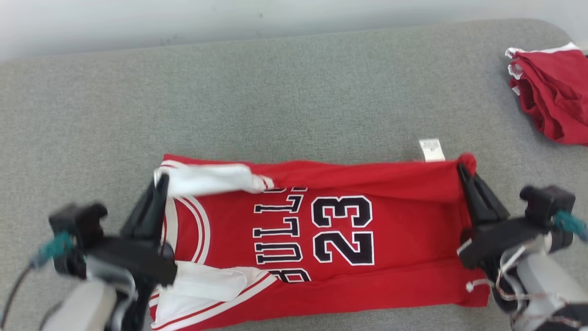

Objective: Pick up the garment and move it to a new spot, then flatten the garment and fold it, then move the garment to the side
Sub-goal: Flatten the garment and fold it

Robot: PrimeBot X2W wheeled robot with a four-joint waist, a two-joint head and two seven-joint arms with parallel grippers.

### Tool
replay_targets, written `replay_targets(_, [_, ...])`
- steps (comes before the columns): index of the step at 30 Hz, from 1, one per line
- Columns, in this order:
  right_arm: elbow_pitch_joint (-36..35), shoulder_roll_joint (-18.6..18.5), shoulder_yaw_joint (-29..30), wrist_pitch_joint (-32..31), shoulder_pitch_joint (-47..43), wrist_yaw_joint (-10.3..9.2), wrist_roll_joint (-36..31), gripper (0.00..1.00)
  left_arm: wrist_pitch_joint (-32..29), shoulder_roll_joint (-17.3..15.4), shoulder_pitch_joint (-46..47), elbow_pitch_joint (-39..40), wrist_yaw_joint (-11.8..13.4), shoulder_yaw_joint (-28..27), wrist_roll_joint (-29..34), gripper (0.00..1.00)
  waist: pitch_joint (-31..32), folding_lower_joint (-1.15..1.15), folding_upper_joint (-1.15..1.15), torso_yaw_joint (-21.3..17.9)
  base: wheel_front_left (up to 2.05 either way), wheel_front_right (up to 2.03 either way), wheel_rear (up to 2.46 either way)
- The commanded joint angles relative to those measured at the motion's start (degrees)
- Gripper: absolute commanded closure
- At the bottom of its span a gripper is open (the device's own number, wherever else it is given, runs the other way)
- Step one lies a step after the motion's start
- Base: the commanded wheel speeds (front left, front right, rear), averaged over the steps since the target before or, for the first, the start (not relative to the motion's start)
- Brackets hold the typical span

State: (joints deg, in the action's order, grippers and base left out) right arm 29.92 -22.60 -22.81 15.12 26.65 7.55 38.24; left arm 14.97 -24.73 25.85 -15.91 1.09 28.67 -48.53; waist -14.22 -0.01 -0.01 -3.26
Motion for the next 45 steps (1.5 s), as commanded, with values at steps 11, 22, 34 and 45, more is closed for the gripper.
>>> replay_targets(11, [-7.32, 1.75, 5.00, -0.01, -12.25, -0.16, -2.76, 0.47, 0.18, 4.40, -14.91, 4.29, 0.57, -4.50, 3.79, 0.62, 2.42, 0.01, 0.01, -0.26, 0.00, 0.00, 0.00])
replay_targets(22, [-10.68, 2.27, 10.45, -0.01, -17.21, -0.16, -2.53, 0.00, 0.14, 10.39, -19.96, 9.25, 0.75, -18.43, 17.06, 0.00, 3.56, 0.01, 0.01, 0.19, 0.00, 0.00, 0.00])
replay_targets(34, [4.21, 4.44, 7.37, -0.01, -12.14, -0.16, 1.04, 0.00, 0.14, 19.25, -25.43, 13.94, -2.16, -31.42, 37.02, 0.00, 4.41, 0.01, 0.01, 0.78, 0.00, 0.00, 0.00])
replay_targets(45, [15.63, 7.54, 0.50, -0.26, -9.64, -0.16, 6.00, 0.90, 0.15, 21.41, -26.58, 13.14, -3.98, -34.91, 41.94, 0.00, 5.18, 0.01, 0.01, 1.69, 0.00, 0.00, 0.00])
